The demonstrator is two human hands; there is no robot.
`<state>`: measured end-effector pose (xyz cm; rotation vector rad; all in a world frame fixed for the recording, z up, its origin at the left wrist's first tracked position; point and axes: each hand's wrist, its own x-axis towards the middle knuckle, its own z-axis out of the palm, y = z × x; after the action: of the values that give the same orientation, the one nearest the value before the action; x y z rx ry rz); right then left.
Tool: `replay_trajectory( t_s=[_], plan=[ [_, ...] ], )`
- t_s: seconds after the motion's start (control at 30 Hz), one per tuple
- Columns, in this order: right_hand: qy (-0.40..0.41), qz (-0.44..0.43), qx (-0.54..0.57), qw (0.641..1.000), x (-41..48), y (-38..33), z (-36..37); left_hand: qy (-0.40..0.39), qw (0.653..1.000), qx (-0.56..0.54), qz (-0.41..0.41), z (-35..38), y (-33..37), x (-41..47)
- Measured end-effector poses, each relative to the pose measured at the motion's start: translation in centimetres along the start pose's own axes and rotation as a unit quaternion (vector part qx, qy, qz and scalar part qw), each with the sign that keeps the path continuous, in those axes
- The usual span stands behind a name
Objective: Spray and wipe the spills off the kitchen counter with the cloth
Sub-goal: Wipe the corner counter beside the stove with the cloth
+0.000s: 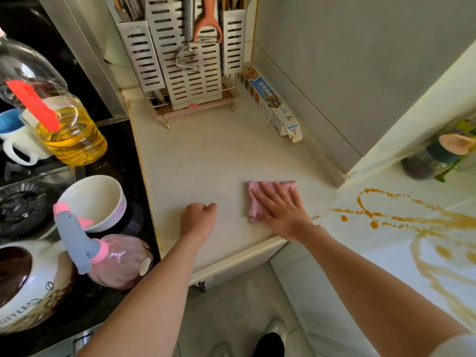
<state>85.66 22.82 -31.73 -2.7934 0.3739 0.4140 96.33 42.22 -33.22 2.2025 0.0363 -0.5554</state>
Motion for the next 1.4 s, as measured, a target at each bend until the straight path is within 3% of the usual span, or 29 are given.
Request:
replay_trajectory(
  t_s=[0.33, 0.57, 0.63, 0.73, 0.9, 1.0, 1.13, 1.2, 1.27, 1.4],
  plan=[
    [0.055, 0.210, 0.047, 0.975, -1.0, 3.6, -0.5, 0.023, 0.998, 0.061, 0.013, 0.2, 0.1, -0.4],
    [0.044, 0.433, 0.121, 0.892, 2.4, 1.2, -1.6, 0.019, 1.000, 0.007, 0.005, 0.4, -0.4, -0.5],
    [0.038, 0.366, 0.105, 0.924, 3.1, 0.2, -1.3, 0.020, 1.000, -0.004, 0.003, 0.4, -0.5, -0.4],
    [0.005, 0.142, 0.040, 0.989, 3.0, -2.6, -0.4, 0.016, 1.000, -0.026, -0.005, 0.3, -0.3, -0.4],
    [-0.040, -0.036, -0.017, 0.998, 2.0, -6.2, 1.0, 0.021, 1.000, -0.016, -0.004, 0.1, 0.1, -0.5],
    [-0.032, -0.047, -0.017, 0.998, 1.2, -4.4, 0.8, 0.019, 1.000, -0.017, -0.002, 0.0, 0.2, -0.6],
    [0.014, 0.167, 0.042, 0.985, 0.4, -4.3, 1.1, 0.008, 1.000, -0.020, -0.002, 0.0, 0.1, -1.3],
    [0.019, 0.218, 0.058, 0.974, 0.5, -6.1, 1.5, 0.019, 0.999, -0.030, -0.004, -0.1, 0.1, -1.8],
    [-0.006, 0.161, 0.054, 0.985, 0.5, -8.1, 2.0, 0.035, 0.998, -0.045, 0.002, -0.1, 0.4, -2.0],
    [-0.039, -0.043, -0.013, 0.998, -0.1, -9.4, 2.6, 0.080, 0.995, -0.046, 0.039, -1.4, 0.8, -3.5]
  ],
)
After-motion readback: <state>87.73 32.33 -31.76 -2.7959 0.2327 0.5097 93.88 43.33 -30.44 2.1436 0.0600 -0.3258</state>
